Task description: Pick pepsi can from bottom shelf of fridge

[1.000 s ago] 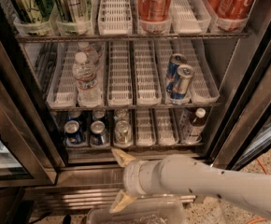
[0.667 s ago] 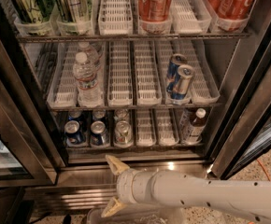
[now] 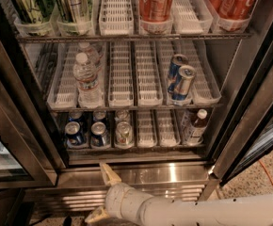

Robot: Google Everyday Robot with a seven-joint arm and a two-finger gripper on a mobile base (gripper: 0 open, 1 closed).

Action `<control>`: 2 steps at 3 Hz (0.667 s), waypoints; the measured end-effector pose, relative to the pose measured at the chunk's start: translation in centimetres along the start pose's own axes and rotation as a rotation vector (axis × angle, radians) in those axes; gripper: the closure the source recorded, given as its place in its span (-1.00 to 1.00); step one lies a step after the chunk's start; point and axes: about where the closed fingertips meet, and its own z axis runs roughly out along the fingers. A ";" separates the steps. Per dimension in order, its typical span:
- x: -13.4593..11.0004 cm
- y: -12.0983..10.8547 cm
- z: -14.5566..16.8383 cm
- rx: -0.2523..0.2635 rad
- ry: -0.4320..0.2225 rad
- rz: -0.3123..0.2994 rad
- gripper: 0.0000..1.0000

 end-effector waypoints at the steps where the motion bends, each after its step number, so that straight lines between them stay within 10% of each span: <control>1: 0.2 -3.4 0.7 0.186 -0.048 0.065 -1.00; 2: 1.5 -6.1 -0.1 0.338 -0.074 0.151 -1.00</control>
Offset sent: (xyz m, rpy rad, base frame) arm 0.0806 -0.0559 0.0238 0.3582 -0.1134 -0.4651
